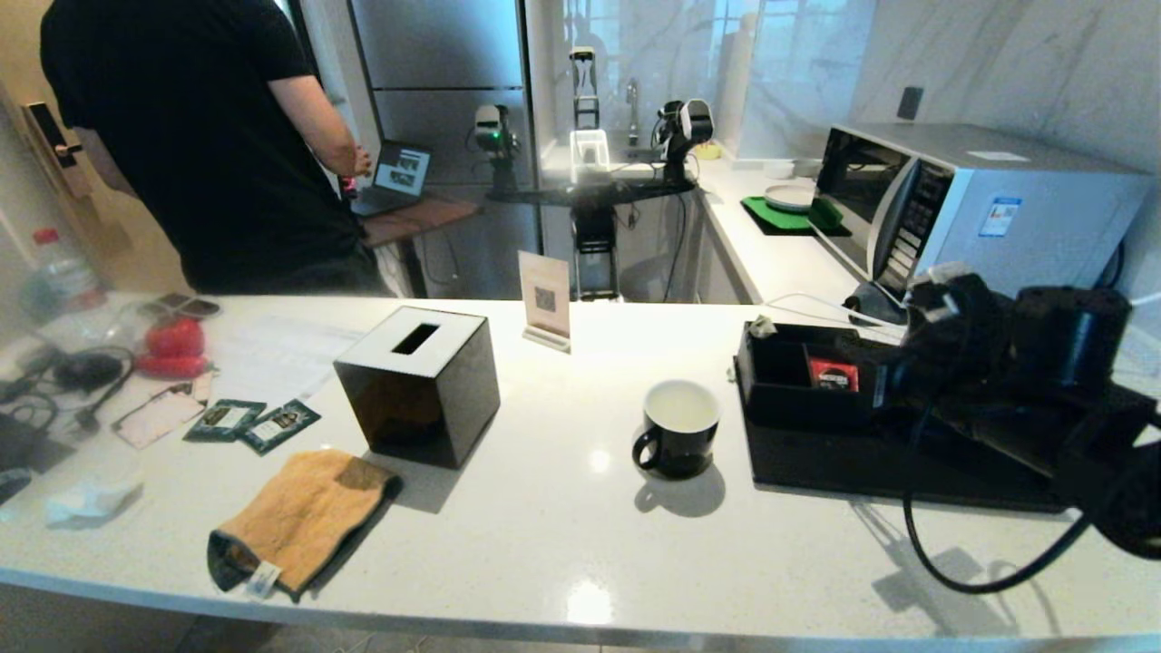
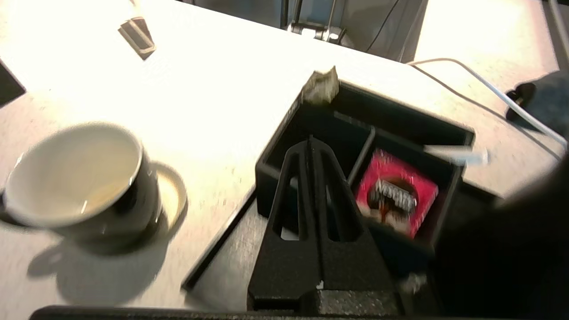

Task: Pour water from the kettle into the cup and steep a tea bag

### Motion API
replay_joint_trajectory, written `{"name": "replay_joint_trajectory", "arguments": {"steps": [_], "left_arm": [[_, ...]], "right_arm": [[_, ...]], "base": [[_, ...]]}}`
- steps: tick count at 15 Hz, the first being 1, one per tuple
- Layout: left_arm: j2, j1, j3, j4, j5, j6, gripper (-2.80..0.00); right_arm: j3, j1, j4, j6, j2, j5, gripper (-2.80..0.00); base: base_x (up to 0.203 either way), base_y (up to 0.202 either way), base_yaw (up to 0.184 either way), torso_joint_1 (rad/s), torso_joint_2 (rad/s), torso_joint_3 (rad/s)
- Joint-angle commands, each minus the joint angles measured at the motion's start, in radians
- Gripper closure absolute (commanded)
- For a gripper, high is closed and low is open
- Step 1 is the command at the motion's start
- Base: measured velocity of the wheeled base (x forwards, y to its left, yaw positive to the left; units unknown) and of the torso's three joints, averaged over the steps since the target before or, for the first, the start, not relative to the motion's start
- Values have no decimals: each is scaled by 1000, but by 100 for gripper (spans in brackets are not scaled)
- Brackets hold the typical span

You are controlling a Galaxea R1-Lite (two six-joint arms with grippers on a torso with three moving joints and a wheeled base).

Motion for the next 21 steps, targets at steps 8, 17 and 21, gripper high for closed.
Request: {"name": "replay_joint_trajectory", "arguments": {"steps": [8,17,21], "left_arm": [[0,0,0,-1,0,0,0],[1,0,0,-1,0,0,0],[1,0,0,-1,0,0,0]], "right_arm": [[-526,12,661,-4,106,-88,0],[-889,45,894,2,295,-178,0],[-973,64,902,4,363,-209,0]], "base": [[0,0,0,0,0,0],[0,0,0,0,0,0],[0,0,0,0,0,0]]}}
